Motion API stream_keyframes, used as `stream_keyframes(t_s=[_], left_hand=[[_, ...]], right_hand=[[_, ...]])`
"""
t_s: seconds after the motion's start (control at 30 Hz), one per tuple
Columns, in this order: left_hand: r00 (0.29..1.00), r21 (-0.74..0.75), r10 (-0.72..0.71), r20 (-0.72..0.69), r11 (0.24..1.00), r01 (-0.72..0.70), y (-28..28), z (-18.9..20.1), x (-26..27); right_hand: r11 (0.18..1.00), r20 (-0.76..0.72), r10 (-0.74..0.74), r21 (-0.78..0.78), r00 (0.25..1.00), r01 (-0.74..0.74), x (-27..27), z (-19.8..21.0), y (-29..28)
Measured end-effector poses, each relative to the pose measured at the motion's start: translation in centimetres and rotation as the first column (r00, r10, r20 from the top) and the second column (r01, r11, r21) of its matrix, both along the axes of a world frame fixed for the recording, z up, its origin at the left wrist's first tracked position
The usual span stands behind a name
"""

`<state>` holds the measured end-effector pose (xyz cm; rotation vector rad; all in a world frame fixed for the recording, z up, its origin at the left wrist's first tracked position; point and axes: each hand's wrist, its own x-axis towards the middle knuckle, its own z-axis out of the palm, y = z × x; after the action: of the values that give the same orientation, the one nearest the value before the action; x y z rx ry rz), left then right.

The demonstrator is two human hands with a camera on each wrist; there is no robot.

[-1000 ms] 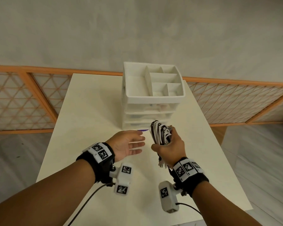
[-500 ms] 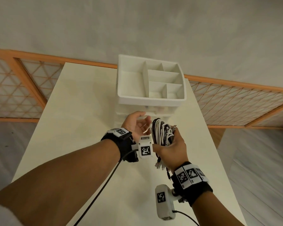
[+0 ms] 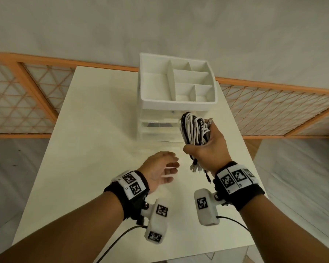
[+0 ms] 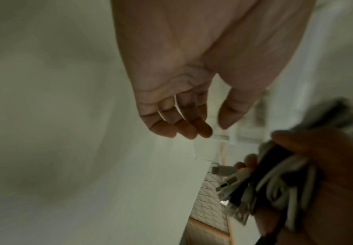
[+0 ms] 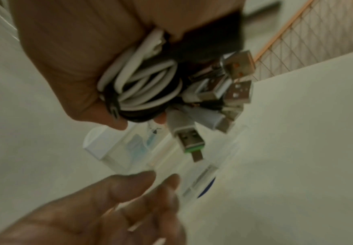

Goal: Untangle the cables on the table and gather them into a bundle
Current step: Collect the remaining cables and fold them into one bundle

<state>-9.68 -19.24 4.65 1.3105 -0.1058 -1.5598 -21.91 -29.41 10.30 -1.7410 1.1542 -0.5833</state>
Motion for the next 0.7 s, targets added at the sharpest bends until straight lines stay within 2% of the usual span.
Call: stream_keyframes(t_s=[0.03, 0.07, 0.1, 0.13, 0.2, 0.27, 0.33, 0.37, 0.5, 0.6, 0.67, 0.7], left_hand=[[0.975, -0.028, -0.032, 0.218, 0.999, 0.039, 0.1, 0.8, 0.5], [0.890, -0.055, -0.031, 0.454, 0.996, 0.063, 0.1, 1.5, 1.2], [0.758, -0.081, -0.012, 0.652, 0.993, 0.085, 0.0, 2.1, 2.0], [0.621, -0.078, -0.018, 0.784, 0.989, 0.128, -0.2, 2.5, 3.0], [0.376, 0.072, -0.180, 0.909, 0.956, 0.283, -0.6, 2.7, 4.7], [0.165, 0.312, -0.403, 0.900, 0.861, 0.401, -0.6, 2.0, 5.4], [0.035, 0.411, -0.465, 0.885, 0.813, 0.411, -0.3, 1.1, 5.4], [0.019, 0.409, -0.454, 0.891, 0.819, 0.402, -0.3, 0.9, 5.2], [0.031, 0.406, -0.454, 0.890, 0.823, 0.397, 0.4, 0.5, 4.1], [0.016, 0.441, -0.495, 0.869, 0.787, 0.431, 1.5, 0.4, 3.9], [0.071, 0.374, -0.430, 0.900, 0.845, 0.383, 2.0, 1.1, 4.4], [0.096, 0.299, -0.348, 0.933, 0.895, 0.332, 2.2, 1.7, 4.7]], right_hand=[[1.000, -0.005, 0.017, -0.013, 1.000, -0.017, 0.1, 0.7, 0.0], [0.999, -0.013, 0.032, -0.022, 0.999, -0.033, 0.3, 1.3, -0.1], [0.998, -0.022, 0.046, -0.032, 0.999, -0.047, 0.7, 1.8, -0.2], [0.997, -0.038, 0.063, -0.051, 0.997, -0.065, 1.0, 2.3, -0.3], [0.987, -0.108, 0.094, -0.124, 0.990, -0.107, 2.1, 2.8, -0.4], [0.971, -0.176, 0.126, -0.181, 0.976, -0.158, 3.2, 3.0, -0.5], [0.949, -0.248, 0.159, -0.229, 0.956, -0.217, 4.3, 2.9, -0.6], [0.931, -0.293, 0.171, -0.264, 0.941, -0.252, 4.7, 2.8, -0.8], [0.838, -0.497, 0.217, -0.347, 0.840, -0.421, 6.2, 2.5, -1.8], [0.732, -0.692, 0.250, -0.322, 0.677, -0.600, 7.0, 2.1, -2.5], [0.666, -0.797, 0.251, -0.270, 0.550, -0.696, 7.5, 1.4, -2.8], [0.647, -0.833, 0.251, -0.235, 0.494, -0.725, 7.7, 0.9, -2.9]])
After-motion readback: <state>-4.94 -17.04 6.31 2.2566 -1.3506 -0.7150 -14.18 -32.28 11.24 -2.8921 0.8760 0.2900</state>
